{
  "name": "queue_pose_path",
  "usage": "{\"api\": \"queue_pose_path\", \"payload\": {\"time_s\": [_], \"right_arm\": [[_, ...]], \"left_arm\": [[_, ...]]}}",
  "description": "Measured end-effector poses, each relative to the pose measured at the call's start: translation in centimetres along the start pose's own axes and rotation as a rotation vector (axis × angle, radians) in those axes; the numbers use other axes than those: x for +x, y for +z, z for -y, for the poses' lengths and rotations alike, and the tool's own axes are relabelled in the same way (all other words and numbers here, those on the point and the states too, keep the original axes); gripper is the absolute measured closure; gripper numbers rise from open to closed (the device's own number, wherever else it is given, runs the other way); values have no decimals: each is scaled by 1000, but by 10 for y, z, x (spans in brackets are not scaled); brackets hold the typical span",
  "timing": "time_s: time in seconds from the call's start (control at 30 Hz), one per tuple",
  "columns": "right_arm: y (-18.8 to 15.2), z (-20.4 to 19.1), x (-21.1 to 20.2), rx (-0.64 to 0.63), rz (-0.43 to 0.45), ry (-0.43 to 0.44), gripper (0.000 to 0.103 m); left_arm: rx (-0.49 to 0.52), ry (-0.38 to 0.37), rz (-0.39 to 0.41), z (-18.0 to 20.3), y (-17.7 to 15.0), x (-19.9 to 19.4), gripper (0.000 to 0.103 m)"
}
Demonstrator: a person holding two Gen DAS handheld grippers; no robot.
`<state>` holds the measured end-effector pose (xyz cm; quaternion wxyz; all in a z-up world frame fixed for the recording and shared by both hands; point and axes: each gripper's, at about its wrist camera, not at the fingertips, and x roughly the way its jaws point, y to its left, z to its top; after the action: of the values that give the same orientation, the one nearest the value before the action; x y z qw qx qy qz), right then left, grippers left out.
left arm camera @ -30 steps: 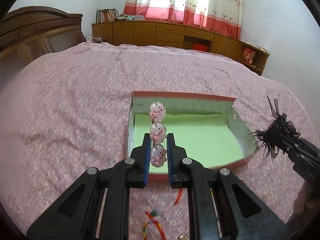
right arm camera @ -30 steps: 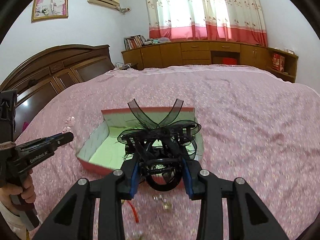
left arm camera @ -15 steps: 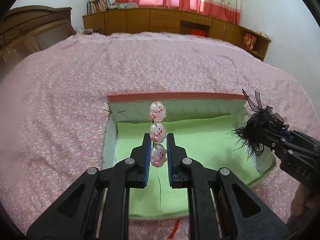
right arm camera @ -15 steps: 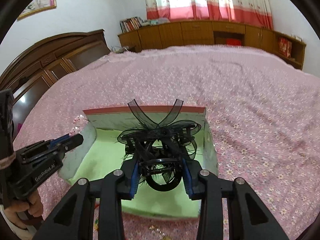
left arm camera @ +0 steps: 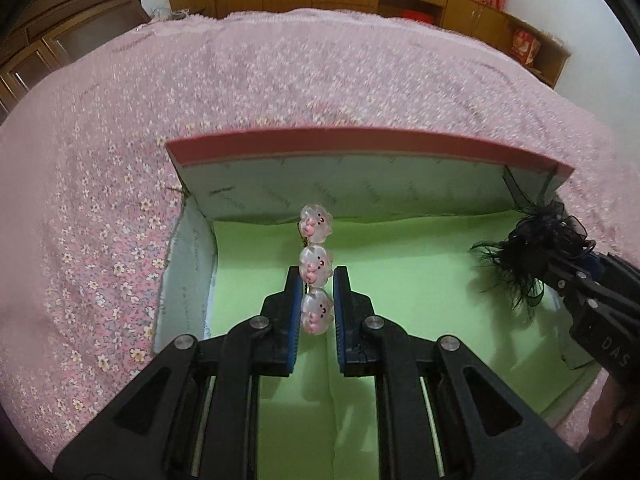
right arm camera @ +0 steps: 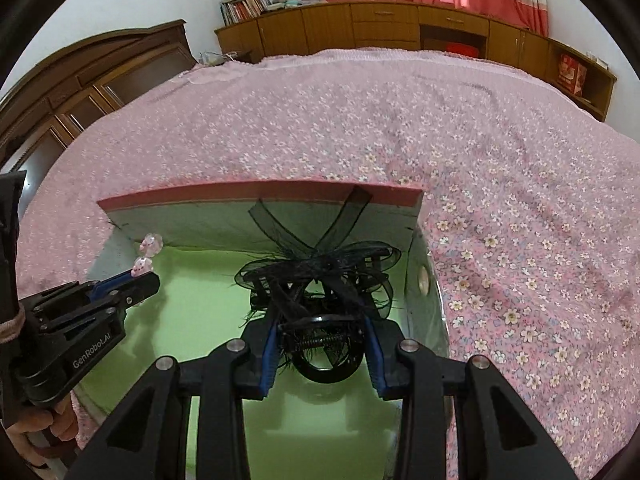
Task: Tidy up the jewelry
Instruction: 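Carry both items into the red box and open both tools to release them, then withdraw both tools from the box toward the remaining jewelry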
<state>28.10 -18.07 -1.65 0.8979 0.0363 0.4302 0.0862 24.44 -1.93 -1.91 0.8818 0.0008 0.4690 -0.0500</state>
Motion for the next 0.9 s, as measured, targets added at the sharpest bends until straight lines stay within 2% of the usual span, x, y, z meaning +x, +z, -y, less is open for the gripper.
{"api": "queue_pose_path", "payload": {"time_s": [0.27, 0.4, 0.6, 0.9], "right_arm": [[-2, -1, 10, -9, -21, -24, 63], [-2, -1, 7, 0, -18, -1, 57], [0, -4, -12, -3, 34, 30, 48], [-5, -8, -59, 5, 126, 74, 47]], "left_arm": [[-6, 20, -12, 1, 1, 8, 95], [1, 17, -1, 2, 0, 4, 84], [13, -11, 48, 0, -2, -16, 76], [7, -53, 98, -7, -14, -61, 73]]}}
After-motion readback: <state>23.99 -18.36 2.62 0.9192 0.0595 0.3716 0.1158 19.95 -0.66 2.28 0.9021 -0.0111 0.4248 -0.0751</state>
